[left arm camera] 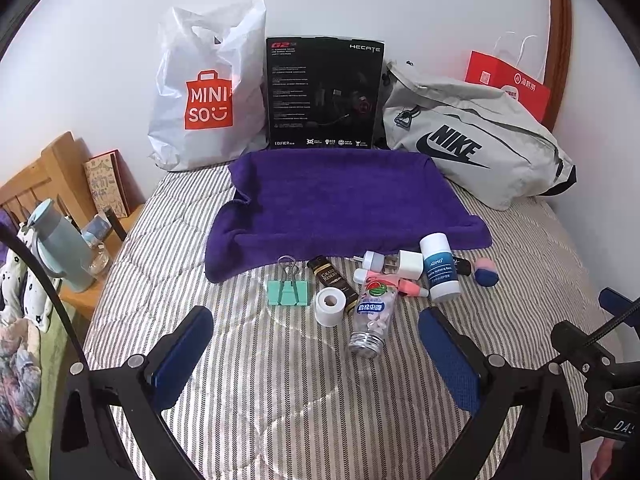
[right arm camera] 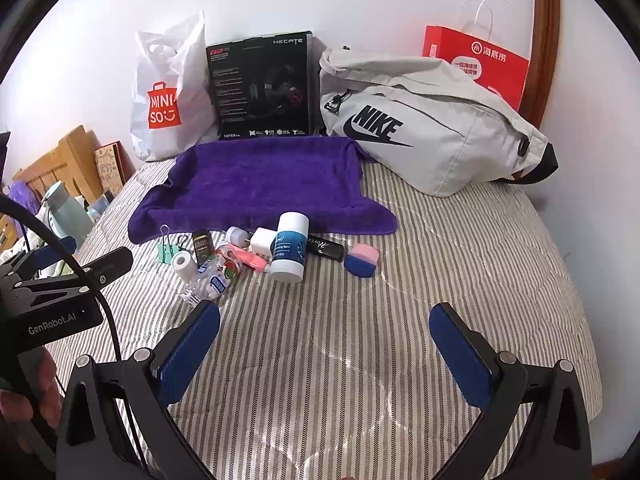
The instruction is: Organize rigid objects
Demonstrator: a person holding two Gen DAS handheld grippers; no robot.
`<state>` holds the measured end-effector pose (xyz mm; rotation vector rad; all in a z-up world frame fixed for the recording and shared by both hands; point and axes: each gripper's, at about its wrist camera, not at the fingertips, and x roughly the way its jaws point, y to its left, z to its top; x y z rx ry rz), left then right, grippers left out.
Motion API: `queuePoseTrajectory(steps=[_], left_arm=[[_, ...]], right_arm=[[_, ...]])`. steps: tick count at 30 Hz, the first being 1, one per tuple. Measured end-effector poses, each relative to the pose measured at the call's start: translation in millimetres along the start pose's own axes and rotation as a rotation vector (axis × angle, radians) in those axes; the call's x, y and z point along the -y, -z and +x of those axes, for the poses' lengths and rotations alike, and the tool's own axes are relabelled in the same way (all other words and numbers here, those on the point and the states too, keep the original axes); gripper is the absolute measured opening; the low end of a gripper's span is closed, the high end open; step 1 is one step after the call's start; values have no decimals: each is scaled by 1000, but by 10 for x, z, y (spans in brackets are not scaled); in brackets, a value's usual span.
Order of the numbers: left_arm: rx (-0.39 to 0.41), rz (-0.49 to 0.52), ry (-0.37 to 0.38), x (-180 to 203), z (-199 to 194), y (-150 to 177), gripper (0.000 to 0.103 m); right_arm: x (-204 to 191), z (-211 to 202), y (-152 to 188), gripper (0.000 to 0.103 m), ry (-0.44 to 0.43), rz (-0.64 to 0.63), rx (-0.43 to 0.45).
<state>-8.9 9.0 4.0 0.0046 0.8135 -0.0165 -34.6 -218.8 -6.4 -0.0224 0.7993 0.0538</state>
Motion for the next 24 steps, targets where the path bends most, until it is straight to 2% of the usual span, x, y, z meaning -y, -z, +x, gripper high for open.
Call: queuePoseTrajectory(steps=[24], left_arm=[[-10, -3, -2, -20, 19, -6, 103]], right_arm=[[19, 16, -3, 103, 20, -2, -11]])
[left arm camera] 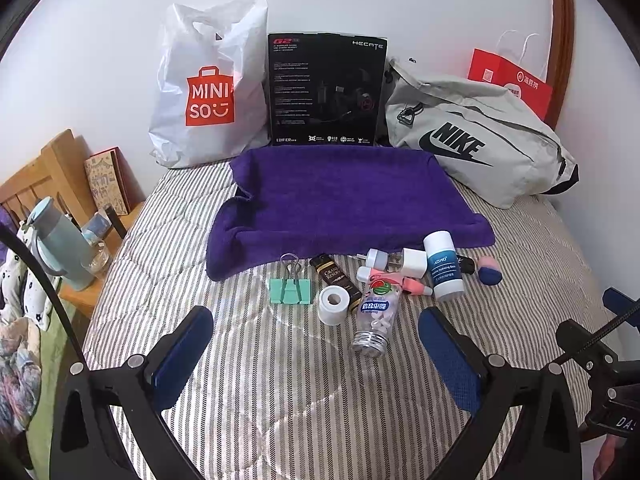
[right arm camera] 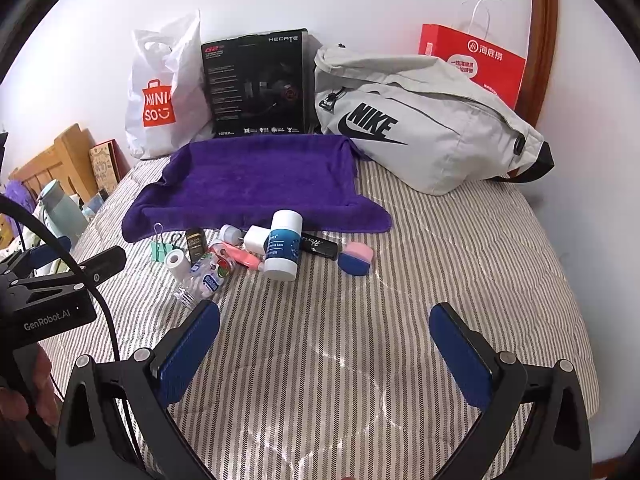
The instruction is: Organize rigid objects
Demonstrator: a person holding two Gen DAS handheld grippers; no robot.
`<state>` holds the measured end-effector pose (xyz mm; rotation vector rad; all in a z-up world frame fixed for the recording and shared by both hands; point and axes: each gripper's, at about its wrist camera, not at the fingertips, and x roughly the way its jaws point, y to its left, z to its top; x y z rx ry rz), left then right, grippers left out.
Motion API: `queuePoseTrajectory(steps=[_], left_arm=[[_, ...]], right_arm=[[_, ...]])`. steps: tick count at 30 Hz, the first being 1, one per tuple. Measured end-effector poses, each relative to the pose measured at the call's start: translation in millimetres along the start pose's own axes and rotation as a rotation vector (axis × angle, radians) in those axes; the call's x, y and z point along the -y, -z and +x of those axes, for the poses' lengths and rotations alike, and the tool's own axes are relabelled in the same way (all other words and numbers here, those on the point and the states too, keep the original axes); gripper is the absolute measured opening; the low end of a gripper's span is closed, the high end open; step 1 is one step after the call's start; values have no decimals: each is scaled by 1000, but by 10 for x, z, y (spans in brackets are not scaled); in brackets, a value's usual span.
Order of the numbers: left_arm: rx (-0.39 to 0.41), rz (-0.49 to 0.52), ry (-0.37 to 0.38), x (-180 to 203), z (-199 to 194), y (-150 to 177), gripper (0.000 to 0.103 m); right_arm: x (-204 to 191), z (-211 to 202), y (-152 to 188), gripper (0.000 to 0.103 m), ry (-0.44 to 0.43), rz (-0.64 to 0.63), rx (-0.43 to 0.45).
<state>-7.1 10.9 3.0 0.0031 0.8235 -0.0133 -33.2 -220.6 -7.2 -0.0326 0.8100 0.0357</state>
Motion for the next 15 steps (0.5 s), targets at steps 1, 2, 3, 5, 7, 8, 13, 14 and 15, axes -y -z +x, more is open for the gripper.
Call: queuePoseTrajectory(steps=[1, 2, 3, 5, 7, 8, 13, 14, 15], left_arm=[[0, 1, -1, 0, 3, 0, 103], [-3, 2, -3, 2, 12, 1, 103], [-6, 4, -4, 5, 26, 2, 103], [-10, 7, -6, 1, 55, 6, 103], [-16, 6, -7, -9, 95, 6, 103], [-21, 4, -7, -21, 121, 7, 103], [-46, -6, -20, -94, 298, 22, 103], [-58, -11, -26, -121, 362, 28, 103], [-67, -15, -34, -141, 414, 35, 103]], right_arm=[[-1, 6, -1, 103, 1, -1, -2], [-4, 10, -1, 103, 1, -1, -3], [-2, 14, -2, 103, 3, -2, -5], [-3, 34, -8, 103, 7, -4, -9], [5, 57, -11, 103, 9, -3, -12], [9, 69, -8, 103, 9, -2, -13], [53, 162, -16, 103, 10, 6, -28], [67, 188, -18, 103, 11, 9, -32], [86, 221, -22, 103, 12, 13, -37]])
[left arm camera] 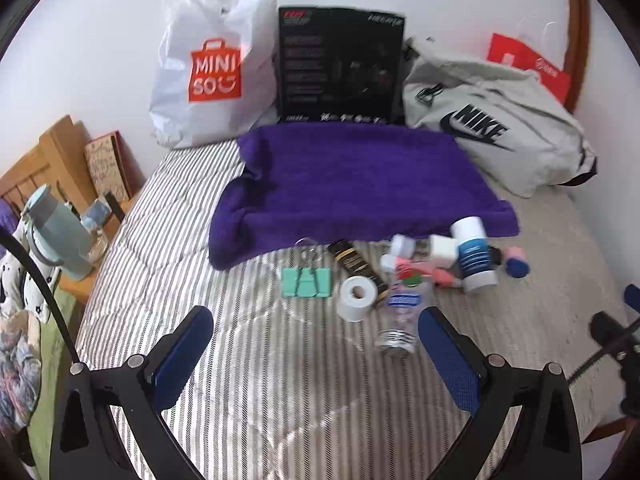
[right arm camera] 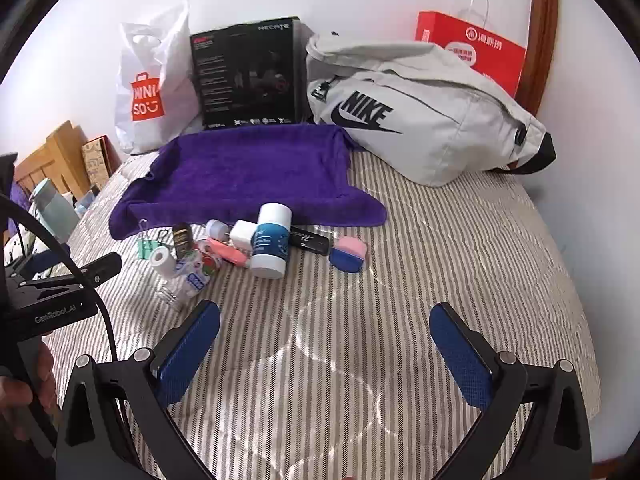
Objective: Organize rigid objects
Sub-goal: 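Grasp the green binder clip with the left tool while the right tool approaches the pink-blue case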
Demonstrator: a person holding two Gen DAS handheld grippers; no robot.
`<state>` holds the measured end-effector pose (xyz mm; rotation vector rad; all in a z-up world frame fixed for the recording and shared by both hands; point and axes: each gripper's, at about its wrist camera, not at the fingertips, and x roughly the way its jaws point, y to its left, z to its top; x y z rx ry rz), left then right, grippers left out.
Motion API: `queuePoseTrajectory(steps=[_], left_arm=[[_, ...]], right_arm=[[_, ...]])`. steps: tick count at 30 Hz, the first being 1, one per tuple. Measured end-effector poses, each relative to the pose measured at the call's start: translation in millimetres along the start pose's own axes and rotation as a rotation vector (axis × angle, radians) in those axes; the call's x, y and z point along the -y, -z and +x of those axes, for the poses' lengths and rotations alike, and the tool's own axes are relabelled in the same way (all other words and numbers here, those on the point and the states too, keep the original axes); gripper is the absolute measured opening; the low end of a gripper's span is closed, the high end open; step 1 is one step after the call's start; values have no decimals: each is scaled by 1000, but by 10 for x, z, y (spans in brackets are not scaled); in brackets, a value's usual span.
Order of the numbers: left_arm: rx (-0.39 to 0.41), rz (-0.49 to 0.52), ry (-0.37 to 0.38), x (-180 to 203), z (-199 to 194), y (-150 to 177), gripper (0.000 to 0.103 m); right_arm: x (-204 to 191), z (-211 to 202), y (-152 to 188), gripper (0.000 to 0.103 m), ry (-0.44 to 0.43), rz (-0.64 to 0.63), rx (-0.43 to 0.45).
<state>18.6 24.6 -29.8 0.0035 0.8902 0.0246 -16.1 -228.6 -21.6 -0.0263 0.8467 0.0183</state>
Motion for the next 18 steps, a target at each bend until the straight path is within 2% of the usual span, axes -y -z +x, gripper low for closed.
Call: queuePoseTrajectory(steps=[11, 18], left_arm=[[-79, -44, -41, -287, 579, 12, 102], [-110, -34, -3, -333, 927, -67, 101]], right_arm=[[149, 425, 9, 103, 17, 19, -81], [185, 648, 6, 103, 31, 17, -125]])
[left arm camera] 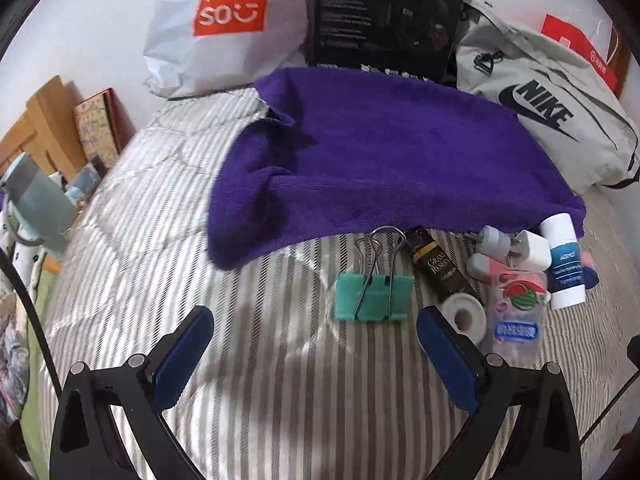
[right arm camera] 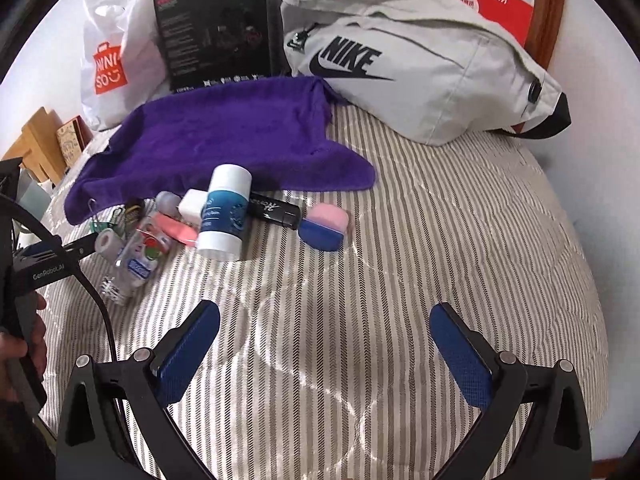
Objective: Organize rigid objects
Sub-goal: 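Grasp the green binder clip with the left tool while the right tool approaches the pink-blue case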
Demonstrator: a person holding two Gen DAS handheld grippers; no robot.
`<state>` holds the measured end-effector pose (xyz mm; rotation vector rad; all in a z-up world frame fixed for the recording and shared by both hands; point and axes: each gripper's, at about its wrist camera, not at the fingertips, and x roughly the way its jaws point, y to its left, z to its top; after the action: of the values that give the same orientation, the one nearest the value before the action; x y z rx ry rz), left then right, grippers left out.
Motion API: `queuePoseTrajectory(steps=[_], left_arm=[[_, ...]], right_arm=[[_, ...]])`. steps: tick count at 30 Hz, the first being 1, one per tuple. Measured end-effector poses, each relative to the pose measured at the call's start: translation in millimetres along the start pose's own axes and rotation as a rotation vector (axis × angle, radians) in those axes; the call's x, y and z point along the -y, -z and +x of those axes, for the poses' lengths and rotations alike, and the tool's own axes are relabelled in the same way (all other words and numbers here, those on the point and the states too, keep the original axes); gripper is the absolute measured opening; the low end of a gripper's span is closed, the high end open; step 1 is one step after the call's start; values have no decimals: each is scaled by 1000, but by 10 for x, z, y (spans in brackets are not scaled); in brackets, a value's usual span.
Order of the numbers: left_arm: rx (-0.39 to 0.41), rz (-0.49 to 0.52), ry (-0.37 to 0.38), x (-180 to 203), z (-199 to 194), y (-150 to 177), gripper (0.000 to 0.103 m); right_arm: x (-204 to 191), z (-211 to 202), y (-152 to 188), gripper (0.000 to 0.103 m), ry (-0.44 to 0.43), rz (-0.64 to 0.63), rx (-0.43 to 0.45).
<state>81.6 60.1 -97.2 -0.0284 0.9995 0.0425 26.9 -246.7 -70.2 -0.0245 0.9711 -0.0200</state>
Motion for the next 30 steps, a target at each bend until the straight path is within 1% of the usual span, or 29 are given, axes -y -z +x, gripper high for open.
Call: queuePoseTrajectory(steps=[3, 6, 7, 8, 9, 11, 12, 13, 15, 16, 18, 19, 20, 22, 23, 26, 30], left_arm=[[1, 21, 15, 27, 70, -28, 98], [4, 19, 29, 41, 124, -58, 97], [-1, 21, 36, 51, 149, -64, 94], [-8, 23, 39, 61, 173, -68, 88], [-8, 26, 34, 68, 184, -70, 85], [3, 48, 12, 118, 190, -66, 83], [9, 53, 18, 139, 187, -69, 78], [9, 53, 24, 151, 181, -73, 75], [11, 60, 30, 177, 167, -71, 64], [13, 73, 33, 217, 160, -69, 61], [13, 85, 47, 257, 144, -66, 44], [13, 87, 54, 278, 139, -66, 42], [15, 93, 46, 307, 136, -64, 40], [21, 101, 30, 341, 134, -54, 40], [24, 101, 26, 358, 135, -51, 40], [21, 97, 31, 356, 147, -62, 40], [18, 99, 32, 347, 141, -53, 40]], right_arm=[[4, 80, -27, 103, 13, -2, -10], [20, 160, -63, 103, 10, 2, -18], [28, 190, -76, 103, 7, 2, -22], [35, 221, -88, 103, 8, 2, -27], [44, 246, -101, 103, 9, 1, -26], [70, 289, -125, 102, 10, 0, -27], [86, 311, -139, 102, 7, 0, -27], [107, 334, -154, 102, 1, 1, -26], [145, 386, -192, 101, -12, 2, -27], [164, 408, -211, 100, -23, -2, -26], [206, 448, -246, 97, -28, -4, -19], [223, 477, -269, 96, -29, -6, -19], [238, 506, -291, 94, -34, -6, -19], [262, 569, -333, 90, -55, 9, -26], [270, 602, -357, 86, -73, 23, -30], [238, 692, -421, 85, -113, 39, -32], [177, 829, -484, 80, -101, 41, -30]])
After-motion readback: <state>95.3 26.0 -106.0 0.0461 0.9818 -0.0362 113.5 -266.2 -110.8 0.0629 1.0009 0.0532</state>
